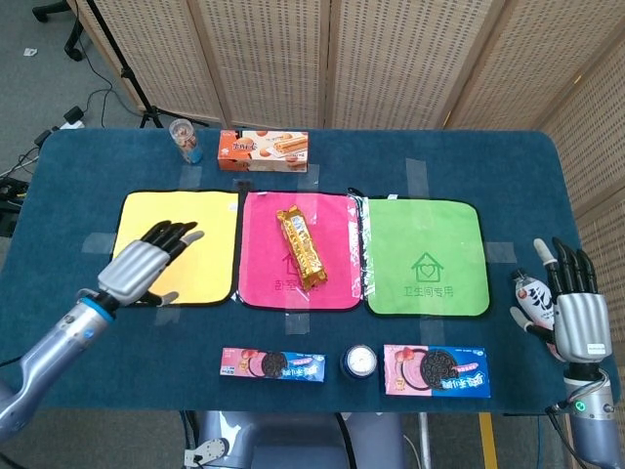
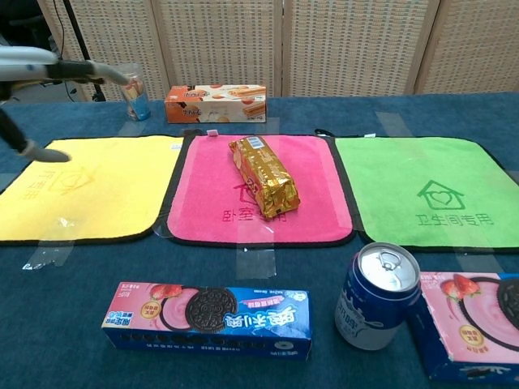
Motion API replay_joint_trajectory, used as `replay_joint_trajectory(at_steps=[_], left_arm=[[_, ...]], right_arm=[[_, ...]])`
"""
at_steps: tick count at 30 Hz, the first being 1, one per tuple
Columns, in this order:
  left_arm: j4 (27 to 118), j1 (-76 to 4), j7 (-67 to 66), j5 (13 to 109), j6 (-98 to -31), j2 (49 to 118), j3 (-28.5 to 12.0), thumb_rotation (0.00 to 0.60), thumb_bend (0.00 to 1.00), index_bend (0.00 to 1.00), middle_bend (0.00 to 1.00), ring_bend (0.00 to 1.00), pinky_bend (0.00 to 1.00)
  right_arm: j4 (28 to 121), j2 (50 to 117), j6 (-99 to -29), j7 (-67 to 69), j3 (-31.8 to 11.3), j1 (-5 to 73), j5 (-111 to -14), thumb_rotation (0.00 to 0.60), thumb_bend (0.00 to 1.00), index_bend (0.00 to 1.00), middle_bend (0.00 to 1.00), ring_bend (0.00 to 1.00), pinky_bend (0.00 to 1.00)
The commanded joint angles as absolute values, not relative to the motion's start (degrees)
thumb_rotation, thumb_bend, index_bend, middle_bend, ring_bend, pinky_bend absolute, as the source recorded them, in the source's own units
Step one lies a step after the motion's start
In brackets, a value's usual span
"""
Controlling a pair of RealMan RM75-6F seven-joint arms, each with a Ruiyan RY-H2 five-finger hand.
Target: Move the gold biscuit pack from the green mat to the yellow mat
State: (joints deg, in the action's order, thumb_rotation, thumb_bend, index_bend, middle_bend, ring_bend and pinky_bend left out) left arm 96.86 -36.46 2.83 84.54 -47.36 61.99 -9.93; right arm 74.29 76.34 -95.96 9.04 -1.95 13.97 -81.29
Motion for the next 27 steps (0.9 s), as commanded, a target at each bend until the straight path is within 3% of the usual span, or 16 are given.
replay_joint_trajectory(at_steps=[1, 3, 5, 16, 27], left_arm=[[95.79, -45.22, -2.44, 76.67, -39.32, 68.19, -13.39, 0.6, 0.74, 0.0, 0.0, 0.0, 0.0], [94.41, -47.93, -5.76, 73.99, -37.86, 70.93, -14.04, 0.6, 0.94, 0.0, 0.0, 0.0, 0.0], [93.1, -50.23, -9.14, 70.99, -36.86, 73.27, -14.28, 0.6, 1.0, 0.0, 0.0, 0.0, 0.0], [80.61, -65.0, -24.87, 53.25, -35.19, 89.56, -14.42, 0.6, 1.0, 0.0, 0.0, 0.0, 0.0], [67.22, -74.05, -28.73, 47.24, -31.98, 100.35, -12.16, 0.6, 1.0, 0.06, 0.0, 0.0, 0.0]], right_arm=[[74.46, 75.65, -94.73, 10.4, -3.09, 13.5, -81.04, 0.6, 0.0, 0.0, 0.0, 0.0, 0.0], [74.58, 75.38, -94.02, 11.05, -3.55, 13.35, -80.88, 0.6, 0.0, 0.0, 0.0, 0.0, 0.0], [74.71, 75.13, -93.57, 11.38, -3.98, 13.2, -80.9, 0.6, 0.0, 0.0, 0.0, 0.0, 0.0], [75.19, 74.19, -92.14, 12.15, -6.49, 12.13, -80.57, 0.6, 0.0, 0.0, 0.0, 0.0, 0.0], [75.5, 74.32, -92.94, 10.87, -8.34, 10.9, -81.01, 0.6, 0.0, 0.0, 0.0, 0.0, 0.0]])
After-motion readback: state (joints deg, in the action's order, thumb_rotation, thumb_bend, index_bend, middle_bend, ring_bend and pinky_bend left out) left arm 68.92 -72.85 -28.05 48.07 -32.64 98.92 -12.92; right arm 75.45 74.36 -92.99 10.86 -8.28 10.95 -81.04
